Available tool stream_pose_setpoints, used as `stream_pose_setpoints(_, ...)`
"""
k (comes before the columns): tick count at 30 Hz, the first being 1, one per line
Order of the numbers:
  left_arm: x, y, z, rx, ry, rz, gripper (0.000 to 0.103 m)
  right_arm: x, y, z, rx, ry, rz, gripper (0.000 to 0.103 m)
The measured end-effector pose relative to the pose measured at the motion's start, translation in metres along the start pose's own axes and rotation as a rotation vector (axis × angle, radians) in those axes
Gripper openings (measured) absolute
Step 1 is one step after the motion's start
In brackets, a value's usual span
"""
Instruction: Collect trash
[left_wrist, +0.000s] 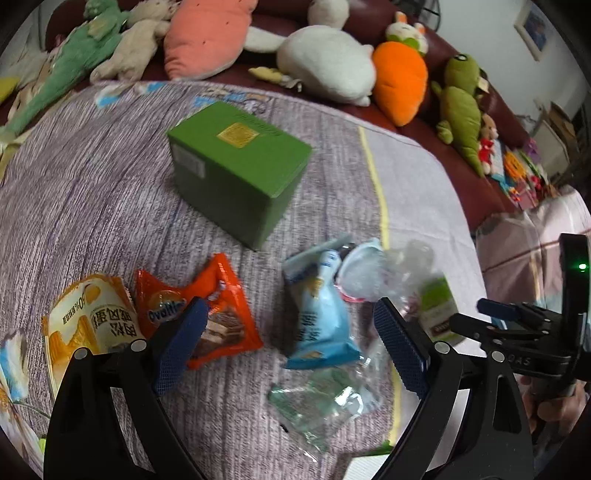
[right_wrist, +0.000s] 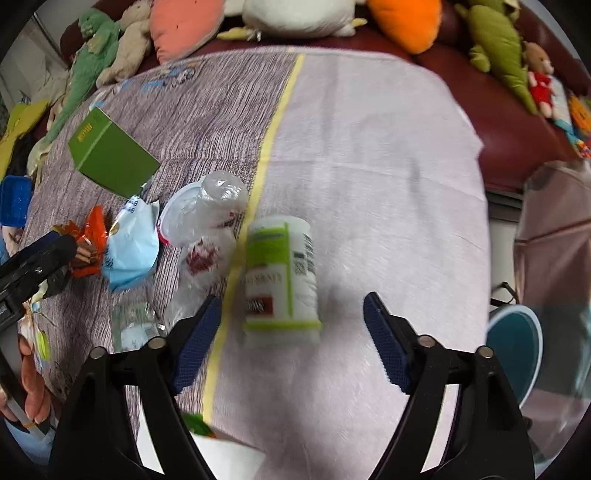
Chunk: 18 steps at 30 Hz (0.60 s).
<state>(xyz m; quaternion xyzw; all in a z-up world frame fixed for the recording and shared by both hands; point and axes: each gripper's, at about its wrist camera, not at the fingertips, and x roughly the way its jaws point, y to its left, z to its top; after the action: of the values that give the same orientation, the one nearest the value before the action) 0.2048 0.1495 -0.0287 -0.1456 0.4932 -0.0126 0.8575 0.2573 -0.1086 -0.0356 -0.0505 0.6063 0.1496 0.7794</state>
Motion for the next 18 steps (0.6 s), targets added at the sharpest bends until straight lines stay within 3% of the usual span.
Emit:
stream_pose_setpoints(5,0.009,0.009,0.009,-0.027,0.013,0.007,0.092,0.025,-0.001,0.009,0.011,0.040,0.007,0.065)
stream_pose_setpoints(7,0.010,0.009,0.015,-0.042,0.012,0.007,0.092,0.033,-0.003,0.010,0.019,0.057,0.021,0.048)
stream_pose_setpoints(8,0.010,0.010,0.019,-0.047,0.010,0.007,0.092,0.037,-0.003,0.010,0.014,0.076,0.038,0.048)
stream_pose_setpoints(18,0.007,0.006,0.084,-0.180,-0.033,0.069,0.092,-0.005,-0.007,0.021,-0.007,-0.037,0.019,0.048)
